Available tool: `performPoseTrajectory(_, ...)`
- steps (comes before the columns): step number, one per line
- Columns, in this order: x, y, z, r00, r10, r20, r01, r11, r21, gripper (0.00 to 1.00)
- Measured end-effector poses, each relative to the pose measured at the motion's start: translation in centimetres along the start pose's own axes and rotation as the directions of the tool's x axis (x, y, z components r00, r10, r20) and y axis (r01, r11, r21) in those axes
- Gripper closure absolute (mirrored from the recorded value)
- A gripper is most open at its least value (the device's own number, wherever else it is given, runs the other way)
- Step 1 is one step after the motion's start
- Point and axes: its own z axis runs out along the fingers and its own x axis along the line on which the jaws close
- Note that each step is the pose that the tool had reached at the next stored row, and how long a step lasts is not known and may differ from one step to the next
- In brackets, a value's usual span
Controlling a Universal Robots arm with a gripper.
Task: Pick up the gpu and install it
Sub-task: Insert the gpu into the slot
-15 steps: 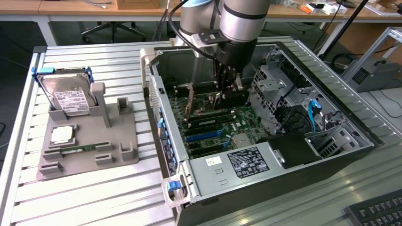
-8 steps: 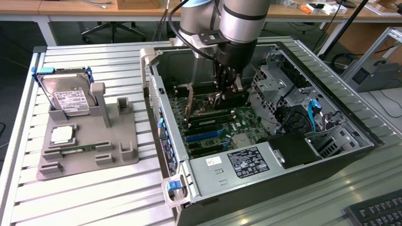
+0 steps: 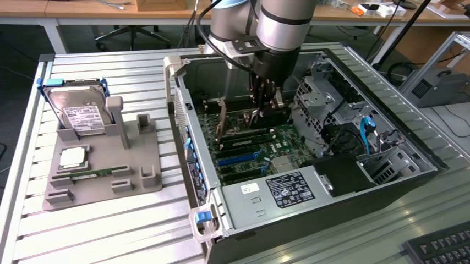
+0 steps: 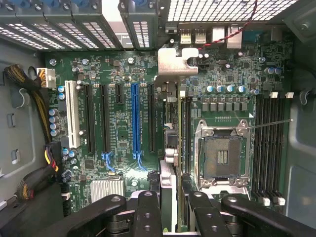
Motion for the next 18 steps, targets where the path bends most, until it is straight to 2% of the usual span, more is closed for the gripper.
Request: performPoseTrajectory(18, 0.13, 0.33, 0.31, 1.0000, 0.000, 0.0001, 0.000, 1.0000, 0.0000, 0.73)
